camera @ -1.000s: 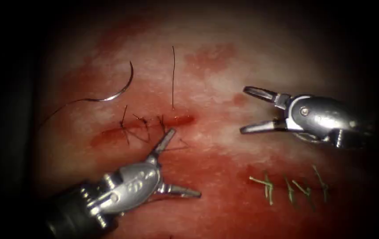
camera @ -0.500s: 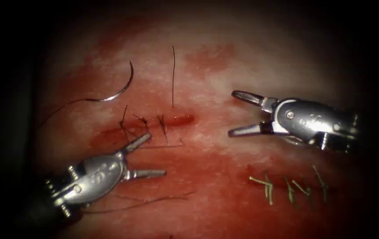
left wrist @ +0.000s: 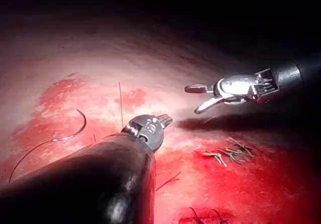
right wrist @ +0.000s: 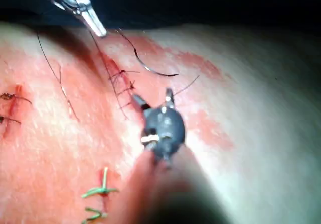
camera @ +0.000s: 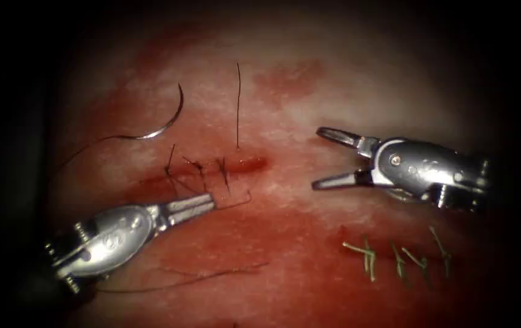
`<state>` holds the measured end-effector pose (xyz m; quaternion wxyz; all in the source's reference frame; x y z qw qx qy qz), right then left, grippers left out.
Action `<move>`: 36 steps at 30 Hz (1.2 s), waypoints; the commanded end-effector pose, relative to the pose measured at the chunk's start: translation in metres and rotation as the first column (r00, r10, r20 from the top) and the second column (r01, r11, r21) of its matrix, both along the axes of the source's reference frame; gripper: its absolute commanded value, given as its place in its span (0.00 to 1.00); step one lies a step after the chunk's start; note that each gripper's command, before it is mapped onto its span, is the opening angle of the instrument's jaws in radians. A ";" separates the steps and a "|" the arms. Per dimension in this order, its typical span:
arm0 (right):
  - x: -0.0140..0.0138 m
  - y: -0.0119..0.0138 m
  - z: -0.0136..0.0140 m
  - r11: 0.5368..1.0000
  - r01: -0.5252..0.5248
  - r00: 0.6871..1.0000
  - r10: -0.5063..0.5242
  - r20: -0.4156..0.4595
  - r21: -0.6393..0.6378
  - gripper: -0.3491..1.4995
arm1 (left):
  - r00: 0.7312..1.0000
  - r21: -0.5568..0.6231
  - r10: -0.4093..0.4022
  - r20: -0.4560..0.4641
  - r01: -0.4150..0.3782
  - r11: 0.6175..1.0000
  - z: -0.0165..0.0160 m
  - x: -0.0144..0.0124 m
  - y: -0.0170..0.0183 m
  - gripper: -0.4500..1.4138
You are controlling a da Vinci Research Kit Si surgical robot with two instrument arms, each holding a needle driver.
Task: Wound Closure
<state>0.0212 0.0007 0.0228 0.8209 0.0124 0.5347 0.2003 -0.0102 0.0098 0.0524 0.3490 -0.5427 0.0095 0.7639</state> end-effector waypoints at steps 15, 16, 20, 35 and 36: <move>0.0013 -0.0002 0.0005 1.000 0.001 1.000 -0.001 0.003 -0.003 0.98 | 0.993 0.082 -0.020 -0.113 0.030 0.996 0.0001 0.0006 -0.0006 0.58; 0.0013 -0.0002 0.0006 1.000 0.003 1.000 -0.003 0.005 -0.002 0.98 | 0.993 0.086 -0.015 -0.119 0.025 0.996 -0.0001 0.0006 -0.0009 0.61; 0.0015 -0.0003 0.0006 1.000 0.004 1.000 -0.004 0.007 -0.002 0.98 | 0.991 0.093 -0.007 -0.132 0.019 0.995 -0.0007 0.0007 -0.0014 0.70; 0.0018 -0.0006 0.0008 1.000 0.010 1.000 -0.010 0.015 0.000 0.98 | 0.987 0.114 0.029 -0.157 -0.011 0.993 0.0026 0.0010 -0.0014 0.17; 0.0018 -0.0006 0.0008 1.000 0.010 1.000 -0.010 0.015 0.000 0.98 | 0.987 0.114 0.029 -0.157 -0.011 0.993 0.0026 0.0010 -0.0014 0.11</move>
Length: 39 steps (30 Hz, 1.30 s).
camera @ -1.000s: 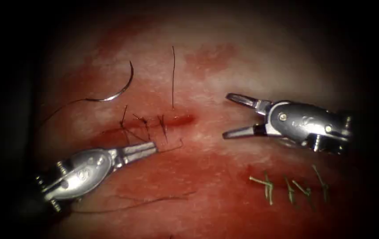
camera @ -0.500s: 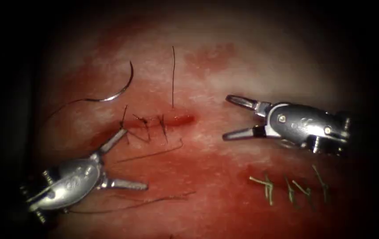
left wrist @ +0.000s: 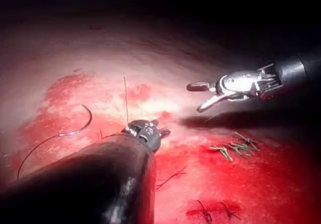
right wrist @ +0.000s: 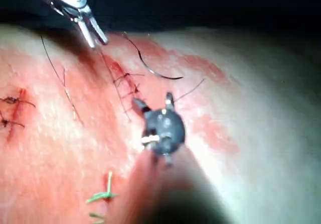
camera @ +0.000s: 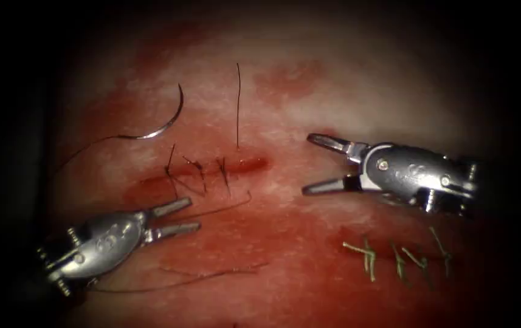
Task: Wound Closure
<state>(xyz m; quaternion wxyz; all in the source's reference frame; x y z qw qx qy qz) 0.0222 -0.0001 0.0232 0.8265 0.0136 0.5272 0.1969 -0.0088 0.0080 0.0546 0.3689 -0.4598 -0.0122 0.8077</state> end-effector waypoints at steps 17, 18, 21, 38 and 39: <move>0.0023 -0.0004 0.0009 1.000 0.015 1.000 -0.015 -0.001 0.001 0.95 | 0.996 0.015 0.078 0.036 -0.079 0.997 0.0005 -0.0001 0.0015 0.00; 0.0027 -0.0005 0.0012 1.000 0.028 1.000 -0.028 -0.003 0.006 0.94 | 0.995 0.006 0.088 0.044 -0.088 0.996 0.0006 -0.0005 0.0017 0.00; 0.0039 -0.0002 0.0025 0.993 0.097 0.995 -0.095 -0.038 0.060 0.65 | 0.991 -0.033 0.126 0.055 -0.124 0.992 0.0010 -0.0014 0.0020 0.00; 0.0103 0.0009 0.0111 0.963 0.237 0.962 -0.215 -0.170 0.129 0.00 | 0.964 -0.227 0.249 0.095 -0.223 0.948 0.0030 -0.0013 0.0066 0.00; 0.0104 0.0005 0.0115 0.959 0.246 0.958 -0.219 -0.185 0.142 0.00 | 0.964 -0.236 0.248 0.099 -0.220 0.947 0.0033 -0.0013 0.0070 0.00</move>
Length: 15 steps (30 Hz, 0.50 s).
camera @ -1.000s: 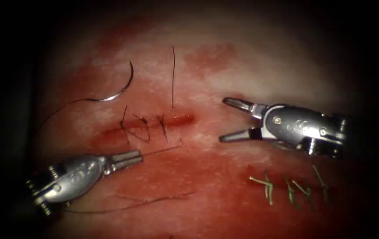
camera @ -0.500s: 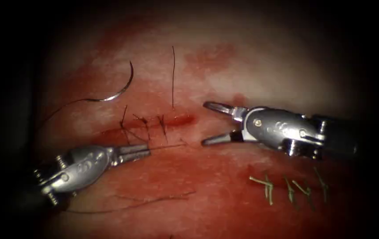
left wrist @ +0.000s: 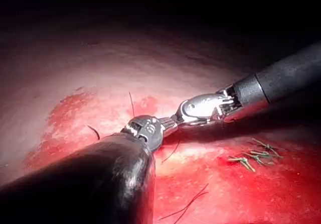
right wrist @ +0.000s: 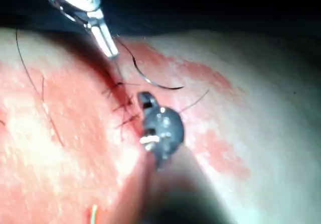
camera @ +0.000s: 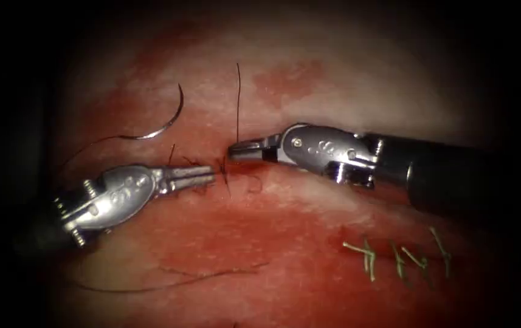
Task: Wound Closure
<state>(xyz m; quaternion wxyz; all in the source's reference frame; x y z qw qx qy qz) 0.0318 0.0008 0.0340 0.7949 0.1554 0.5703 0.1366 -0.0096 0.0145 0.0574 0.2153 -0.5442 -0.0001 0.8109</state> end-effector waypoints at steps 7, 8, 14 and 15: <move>0.0007 -0.0013 0.0017 0.998 0.014 0.998 -0.011 -0.056 0.055 0.00 | 1.000 -0.027 -0.025 0.003 0.025 0.999 0.0042 -0.0001 0.0028 0.00; 0.0007 -0.0013 0.0017 0.998 0.015 0.998 -0.011 -0.061 0.054 0.00 | 1.000 -0.035 -0.029 -0.005 0.029 0.999 0.0049 0.0000 0.0031 0.00; 0.0008 -0.0013 0.0017 0.995 -0.006 0.988 0.022 -0.150 0.103 0.00 | 0.999 -0.046 -0.042 -0.025 0.041 0.998 0.0080 0.0000 0.0038 0.00; 0.0008 -0.0014 0.0017 0.994 -0.007 0.987 0.025 -0.160 0.107 0.00 | 0.999 -0.048 -0.043 -0.026 0.042 0.998 0.0085 0.0000 0.0038 0.00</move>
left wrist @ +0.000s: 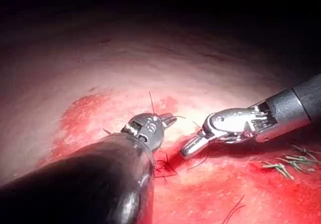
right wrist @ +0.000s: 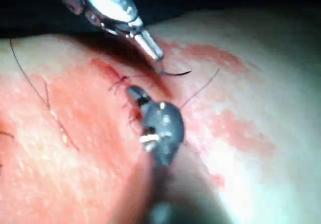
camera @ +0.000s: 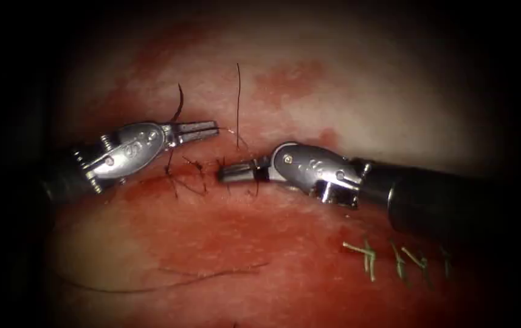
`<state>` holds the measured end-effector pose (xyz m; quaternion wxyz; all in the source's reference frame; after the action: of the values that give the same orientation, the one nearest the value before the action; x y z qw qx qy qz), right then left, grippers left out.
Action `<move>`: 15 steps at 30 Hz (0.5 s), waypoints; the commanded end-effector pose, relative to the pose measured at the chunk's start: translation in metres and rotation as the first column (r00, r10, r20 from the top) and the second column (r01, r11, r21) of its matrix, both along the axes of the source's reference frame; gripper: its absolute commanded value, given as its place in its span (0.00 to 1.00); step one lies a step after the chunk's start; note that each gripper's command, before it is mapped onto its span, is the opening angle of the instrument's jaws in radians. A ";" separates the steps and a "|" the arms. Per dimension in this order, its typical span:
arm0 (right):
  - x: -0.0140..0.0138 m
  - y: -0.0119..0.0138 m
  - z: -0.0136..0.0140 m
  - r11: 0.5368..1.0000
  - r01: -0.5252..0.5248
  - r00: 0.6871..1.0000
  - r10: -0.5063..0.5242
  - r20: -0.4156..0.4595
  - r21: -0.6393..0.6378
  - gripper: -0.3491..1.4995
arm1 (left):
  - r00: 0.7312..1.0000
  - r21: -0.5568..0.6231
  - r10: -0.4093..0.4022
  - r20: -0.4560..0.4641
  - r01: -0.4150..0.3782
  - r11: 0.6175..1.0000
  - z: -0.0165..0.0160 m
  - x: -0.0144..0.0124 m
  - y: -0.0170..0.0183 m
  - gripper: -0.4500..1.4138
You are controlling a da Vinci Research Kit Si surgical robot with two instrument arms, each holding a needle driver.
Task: Wound Closure
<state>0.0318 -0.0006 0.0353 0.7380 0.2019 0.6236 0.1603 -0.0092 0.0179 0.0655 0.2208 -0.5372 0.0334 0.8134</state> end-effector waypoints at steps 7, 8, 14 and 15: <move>0.0008 -0.0002 0.0005 0.998 -0.051 0.996 0.054 -0.071 0.045 0.00 | 0.999 -0.010 0.023 -0.027 -0.023 1.000 0.0040 -0.0012 -0.0004 0.00; 0.0007 -0.0002 0.0005 0.997 -0.057 0.995 0.060 -0.077 0.045 0.00 | 0.999 -0.008 0.034 -0.036 -0.034 0.999 0.0044 -0.0013 -0.0007 0.00; 0.0009 -0.0001 0.0007 0.987 -0.132 0.981 0.143 -0.133 0.086 0.00 | 0.996 -0.005 0.058 -0.062 -0.059 0.998 0.0055 -0.0016 -0.0023 0.00; 0.0010 -0.0001 0.0007 0.986 -0.143 0.979 0.154 -0.135 0.091 0.00 | 0.996 -0.003 0.062 -0.066 -0.062 0.998 0.0054 -0.0017 -0.0024 0.00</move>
<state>0.0319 -0.0007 0.0357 0.6664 0.1922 0.6819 0.2323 -0.0106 0.0149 0.0705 0.1933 -0.5109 0.0252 0.8372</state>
